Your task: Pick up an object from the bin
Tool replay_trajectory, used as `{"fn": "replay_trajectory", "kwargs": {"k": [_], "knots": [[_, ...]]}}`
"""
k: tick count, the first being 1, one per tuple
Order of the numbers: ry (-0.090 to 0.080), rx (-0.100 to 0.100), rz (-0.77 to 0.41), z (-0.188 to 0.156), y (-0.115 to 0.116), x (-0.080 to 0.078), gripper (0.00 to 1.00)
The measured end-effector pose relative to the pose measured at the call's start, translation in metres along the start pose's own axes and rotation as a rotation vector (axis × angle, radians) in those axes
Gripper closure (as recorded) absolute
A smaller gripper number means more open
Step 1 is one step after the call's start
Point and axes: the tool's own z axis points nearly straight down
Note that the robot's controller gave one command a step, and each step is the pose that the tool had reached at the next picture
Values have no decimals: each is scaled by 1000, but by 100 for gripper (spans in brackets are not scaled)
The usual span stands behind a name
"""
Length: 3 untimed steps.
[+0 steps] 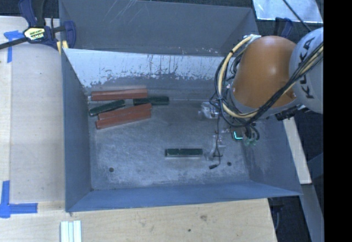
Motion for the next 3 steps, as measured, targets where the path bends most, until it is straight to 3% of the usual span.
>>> {"fn": "replay_trajectory", "kwargs": {"k": [1, 2, 3], "knots": [[-5, 0, 0, -3, 0, -1, 0], [-8, 0, 53, -30, 15, -2, 0], [-18, 0, 29, 13, -3, -25, 0]]}}
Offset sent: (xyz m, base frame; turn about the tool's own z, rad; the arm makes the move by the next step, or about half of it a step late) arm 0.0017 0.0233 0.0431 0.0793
